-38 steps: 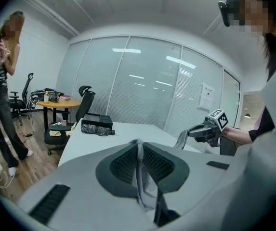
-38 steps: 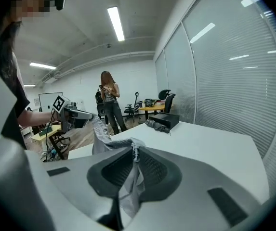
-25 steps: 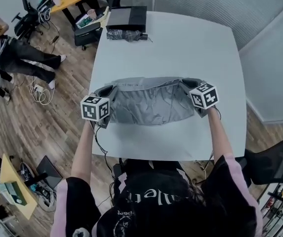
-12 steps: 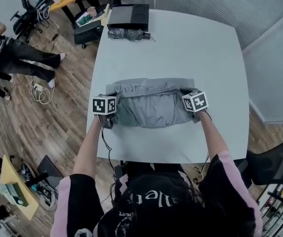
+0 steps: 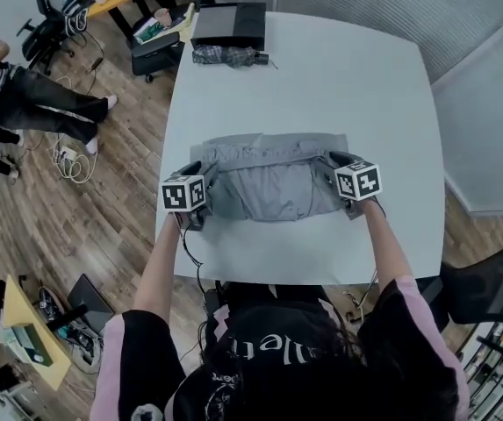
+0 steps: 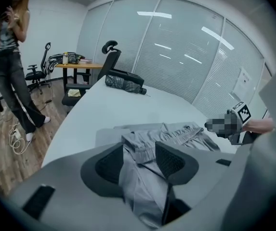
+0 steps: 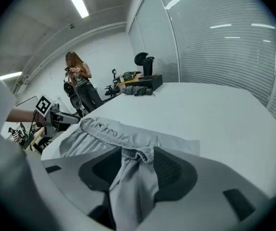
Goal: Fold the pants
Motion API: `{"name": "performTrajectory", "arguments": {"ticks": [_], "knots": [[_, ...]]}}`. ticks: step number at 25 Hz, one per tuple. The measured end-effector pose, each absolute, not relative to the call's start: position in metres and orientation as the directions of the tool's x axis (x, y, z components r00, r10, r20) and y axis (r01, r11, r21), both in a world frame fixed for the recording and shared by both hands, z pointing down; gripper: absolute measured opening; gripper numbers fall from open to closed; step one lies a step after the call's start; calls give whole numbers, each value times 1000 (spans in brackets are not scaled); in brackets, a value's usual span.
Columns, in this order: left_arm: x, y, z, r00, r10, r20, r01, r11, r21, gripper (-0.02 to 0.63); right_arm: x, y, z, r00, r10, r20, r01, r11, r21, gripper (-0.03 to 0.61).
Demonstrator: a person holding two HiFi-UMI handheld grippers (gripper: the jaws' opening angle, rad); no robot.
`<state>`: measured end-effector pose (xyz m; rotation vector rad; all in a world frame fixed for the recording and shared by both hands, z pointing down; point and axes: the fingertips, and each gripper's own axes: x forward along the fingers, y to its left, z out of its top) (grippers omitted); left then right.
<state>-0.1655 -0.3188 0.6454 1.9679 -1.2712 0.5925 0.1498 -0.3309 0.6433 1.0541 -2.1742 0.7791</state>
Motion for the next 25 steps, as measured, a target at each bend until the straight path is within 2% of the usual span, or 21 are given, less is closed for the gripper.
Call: {"name": "performTrajectory", "arguments": {"ticks": [7,11,15,25], "knots": [[-161,-302,578,481,-689,542,-872,-309,380,209,137,-312,583,-554,-597,580,-819,515,-252,198],[-144,-276,538,538,-705,462,-838,-388,384,176,128,-288,553,-554,-649,522,-827,503,-252,173],[-124,-243,505,602,-700,385,-791,-454,410,170,117,-254,531,-558,-678,478,-828,489,-273,161],[-106,-176,466,658,-678,328,-752,-570,330,149,87,-181,498,-533,-731,426,-846,453,-280,144]]}}
